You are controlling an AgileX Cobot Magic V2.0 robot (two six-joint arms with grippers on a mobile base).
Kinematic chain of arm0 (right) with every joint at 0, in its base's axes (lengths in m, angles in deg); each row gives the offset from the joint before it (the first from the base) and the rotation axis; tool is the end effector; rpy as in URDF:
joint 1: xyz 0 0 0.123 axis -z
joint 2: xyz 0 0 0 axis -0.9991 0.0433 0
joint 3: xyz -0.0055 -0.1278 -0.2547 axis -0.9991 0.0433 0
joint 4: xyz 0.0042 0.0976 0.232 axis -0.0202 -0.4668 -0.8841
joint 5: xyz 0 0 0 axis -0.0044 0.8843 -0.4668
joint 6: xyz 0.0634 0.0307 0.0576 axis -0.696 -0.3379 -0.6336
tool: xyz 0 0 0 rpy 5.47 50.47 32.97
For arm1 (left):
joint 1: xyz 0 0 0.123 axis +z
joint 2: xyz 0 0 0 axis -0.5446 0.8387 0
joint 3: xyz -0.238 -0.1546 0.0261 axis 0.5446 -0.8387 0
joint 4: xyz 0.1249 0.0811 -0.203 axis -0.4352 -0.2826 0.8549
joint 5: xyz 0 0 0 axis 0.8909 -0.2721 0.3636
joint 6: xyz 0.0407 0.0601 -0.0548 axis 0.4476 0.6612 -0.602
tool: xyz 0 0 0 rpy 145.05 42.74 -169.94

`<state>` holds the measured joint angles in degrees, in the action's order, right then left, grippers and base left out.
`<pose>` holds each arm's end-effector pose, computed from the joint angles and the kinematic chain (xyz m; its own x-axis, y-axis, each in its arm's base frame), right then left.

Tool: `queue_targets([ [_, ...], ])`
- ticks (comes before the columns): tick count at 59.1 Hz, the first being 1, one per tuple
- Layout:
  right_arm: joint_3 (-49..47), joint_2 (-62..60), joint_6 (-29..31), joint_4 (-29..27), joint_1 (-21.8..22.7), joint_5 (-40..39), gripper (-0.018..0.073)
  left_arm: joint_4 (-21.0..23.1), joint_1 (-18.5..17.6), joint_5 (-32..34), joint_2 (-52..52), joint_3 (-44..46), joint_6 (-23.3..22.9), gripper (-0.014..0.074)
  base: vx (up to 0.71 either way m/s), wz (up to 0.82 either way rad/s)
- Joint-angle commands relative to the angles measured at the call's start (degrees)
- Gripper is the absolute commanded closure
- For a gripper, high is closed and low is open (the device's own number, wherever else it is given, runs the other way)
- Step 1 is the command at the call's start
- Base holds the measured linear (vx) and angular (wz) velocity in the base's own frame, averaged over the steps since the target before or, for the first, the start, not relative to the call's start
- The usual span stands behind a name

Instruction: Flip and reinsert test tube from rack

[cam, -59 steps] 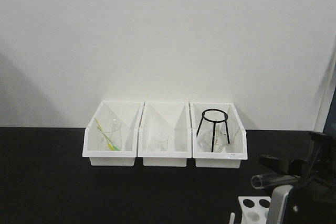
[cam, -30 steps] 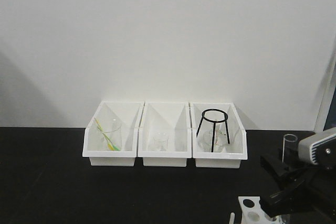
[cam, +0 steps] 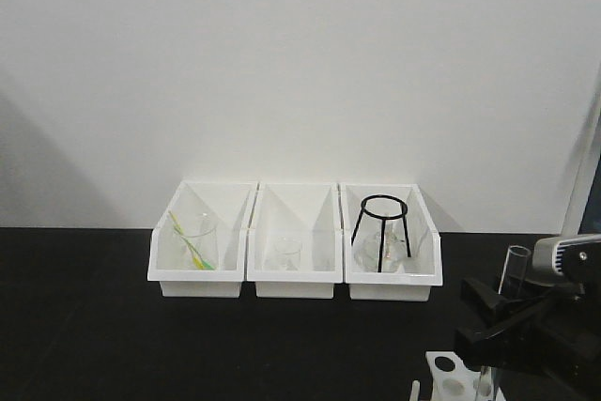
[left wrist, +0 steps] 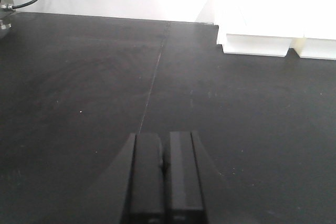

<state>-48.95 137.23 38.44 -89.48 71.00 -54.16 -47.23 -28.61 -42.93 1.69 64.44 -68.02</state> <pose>0.2338 0.0687 0.2826 -0.2706 0.0117 -0.9626 -0.2554 0.9632 0.0835 0.0542 0.0054 0.1770 -0.2055 -0.1294 -0.9701 -0.1138 0.9877 -0.1076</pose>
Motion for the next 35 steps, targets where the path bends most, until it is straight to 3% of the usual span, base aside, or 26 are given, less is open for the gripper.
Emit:
queue_targets([
  [1,-1.9,0.0,0.8,-0.2,-0.1,-6.8,0.0456,0.2,-0.4,5.0,-0.7,0.0,0.0,0.0603,0.0,0.0],
  [8,0.3,0.4,0.8,0.0,-0.1,-9.3,0.0456,0.2,-0.4,5.0,-0.7,0.0,0.0,0.0603,0.0,0.0],
  [19,9.7,1.0,0.6,0.4,-0.1,-25.5,0.0456,0.2,-0.4,5.0,-0.7,0.0,0.0,0.0603,0.0,0.0],
  [28,9.9,1.3,0.2,1.6,-0.1,-26.7,0.0453,0.2,-0.4,5.0,-0.7,0.0,0.0,0.0603,0.0,0.0],
  [35,9.9,1.3,-0.8,5.5,-0.1,-26.7,0.0452,0.2,-0.4,5.0,-0.7,0.0,0.0,0.0603,0.0,0.0],
])
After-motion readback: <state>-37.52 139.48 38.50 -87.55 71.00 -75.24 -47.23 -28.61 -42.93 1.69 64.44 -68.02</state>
